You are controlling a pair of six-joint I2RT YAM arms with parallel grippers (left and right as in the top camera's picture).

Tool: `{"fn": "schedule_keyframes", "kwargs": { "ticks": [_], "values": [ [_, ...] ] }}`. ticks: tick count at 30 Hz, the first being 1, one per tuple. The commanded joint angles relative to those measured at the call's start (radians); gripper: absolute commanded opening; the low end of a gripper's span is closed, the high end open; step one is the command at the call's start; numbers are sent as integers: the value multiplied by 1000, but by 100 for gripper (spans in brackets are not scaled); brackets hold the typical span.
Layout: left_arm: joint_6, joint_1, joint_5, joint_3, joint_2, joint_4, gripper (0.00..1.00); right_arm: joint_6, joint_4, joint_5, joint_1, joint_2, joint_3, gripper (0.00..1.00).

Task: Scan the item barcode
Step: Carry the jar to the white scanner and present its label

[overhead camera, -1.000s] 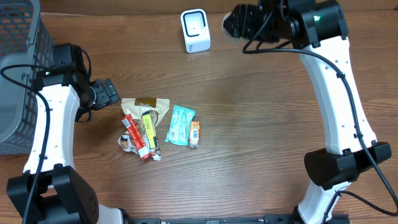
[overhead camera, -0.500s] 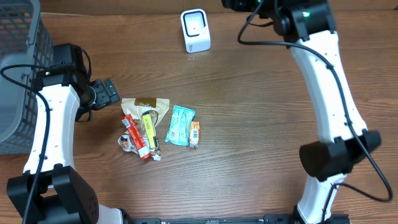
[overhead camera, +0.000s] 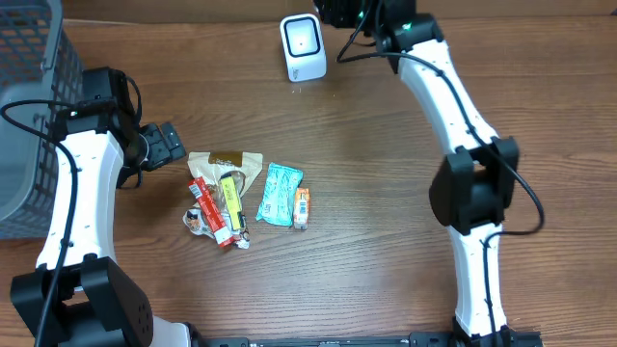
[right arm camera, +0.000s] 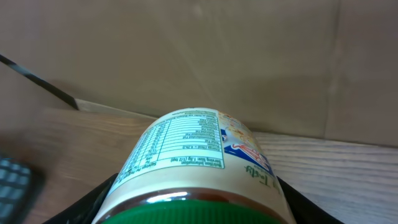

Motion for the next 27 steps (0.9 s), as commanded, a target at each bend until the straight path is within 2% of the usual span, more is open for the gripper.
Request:
{"fn": "schedule_keyframes", "kwargs": {
  "ticks": [1,11,21,27],
  "values": [
    [19,-1,4,19,-3,0,100,-8,63,6,5,39,18,4],
    [19,-1,3,19,-3,0,100,80,206,-26,60,65,8,4],
    [19,-1,3,19,-3,0,100,11,394,59,113,176,7,4],
    [19,-1,4,19,-3,0,100,10,430,111,112,188,6,4]
  ]
}}
